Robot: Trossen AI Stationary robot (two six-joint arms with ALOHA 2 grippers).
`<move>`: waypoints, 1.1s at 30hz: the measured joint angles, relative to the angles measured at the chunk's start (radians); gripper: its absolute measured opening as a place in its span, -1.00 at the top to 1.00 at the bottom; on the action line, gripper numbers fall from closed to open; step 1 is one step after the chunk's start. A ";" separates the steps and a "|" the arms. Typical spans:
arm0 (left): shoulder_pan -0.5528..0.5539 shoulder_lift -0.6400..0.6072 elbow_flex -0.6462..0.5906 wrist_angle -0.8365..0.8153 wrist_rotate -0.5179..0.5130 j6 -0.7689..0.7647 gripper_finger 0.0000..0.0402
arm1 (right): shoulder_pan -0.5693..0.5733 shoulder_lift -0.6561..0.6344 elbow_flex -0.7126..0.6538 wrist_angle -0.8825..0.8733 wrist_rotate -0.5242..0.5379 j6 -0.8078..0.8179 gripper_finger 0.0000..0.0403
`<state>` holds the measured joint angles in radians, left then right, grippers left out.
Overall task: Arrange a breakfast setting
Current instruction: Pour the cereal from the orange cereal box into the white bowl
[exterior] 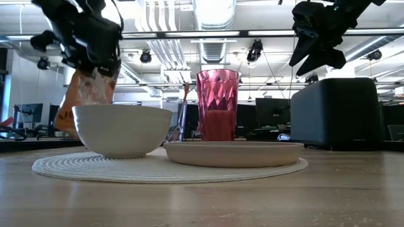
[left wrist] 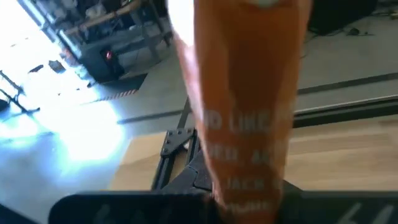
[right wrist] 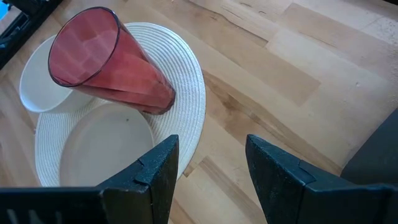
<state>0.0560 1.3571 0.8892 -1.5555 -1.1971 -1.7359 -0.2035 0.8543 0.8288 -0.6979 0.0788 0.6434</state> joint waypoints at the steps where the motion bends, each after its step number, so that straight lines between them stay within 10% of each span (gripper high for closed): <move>1: -0.013 0.000 0.019 -0.017 -0.009 0.002 1.00 | 0.000 0.000 0.000 0.000 0.000 0.000 0.13; 17: -0.262 -0.104 0.383 -0.016 0.093 0.614 1.00 | 0.000 0.000 0.000 0.000 0.000 0.000 0.13; 33: -0.417 -0.137 0.726 -0.016 0.550 0.699 1.00 | 0.000 0.000 0.000 0.000 0.000 0.000 0.13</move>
<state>-0.3614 1.2200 1.6155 -1.5719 -0.6468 -1.0364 -0.2031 0.8543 0.8288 -0.6979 0.0792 0.6434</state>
